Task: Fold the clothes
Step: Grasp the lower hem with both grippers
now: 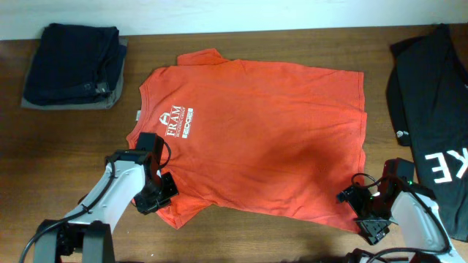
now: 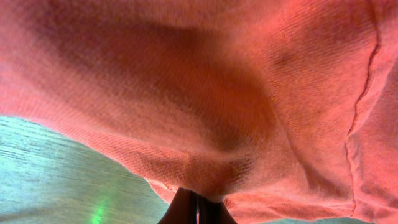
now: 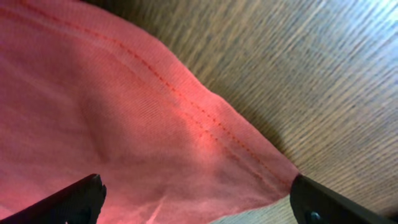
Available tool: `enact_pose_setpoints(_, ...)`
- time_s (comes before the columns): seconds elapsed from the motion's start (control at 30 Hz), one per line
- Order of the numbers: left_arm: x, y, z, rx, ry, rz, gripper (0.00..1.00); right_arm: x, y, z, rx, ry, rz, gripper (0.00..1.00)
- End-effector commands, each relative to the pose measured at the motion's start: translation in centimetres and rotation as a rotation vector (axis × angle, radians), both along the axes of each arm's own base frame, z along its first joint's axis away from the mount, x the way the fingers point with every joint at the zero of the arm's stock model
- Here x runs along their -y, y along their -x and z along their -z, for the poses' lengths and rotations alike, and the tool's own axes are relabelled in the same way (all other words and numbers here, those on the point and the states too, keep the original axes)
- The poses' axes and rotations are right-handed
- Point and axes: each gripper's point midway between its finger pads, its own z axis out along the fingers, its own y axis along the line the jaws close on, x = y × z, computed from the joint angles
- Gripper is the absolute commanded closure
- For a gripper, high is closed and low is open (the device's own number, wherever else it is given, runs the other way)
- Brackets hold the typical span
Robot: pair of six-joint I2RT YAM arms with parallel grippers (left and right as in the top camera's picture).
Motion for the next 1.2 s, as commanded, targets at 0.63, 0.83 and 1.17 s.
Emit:
enact_pose_setpoints(0.63, -0.1, -0.6, -0.3, 0.007, -0.002, 0.013, 0.99, -0.2, 0.6, 1.8, -0.004, 0.007, 0.058, 0.96)
enact_pose_setpoints(0.83, -0.6, -1.4, -1.7, 0.011, -0.032, 0.026, 0.99, 0.4, -0.8, 0.9, 0.032, 0.022, 0.058, 0.96)
enact_pose_setpoints(1.17, -0.8, -3.9, -5.0, 0.065, -0.057, 0.048, 0.99, 1.9, -4.3, -2.0, 0.121, 0.057, 0.058, 0.96)
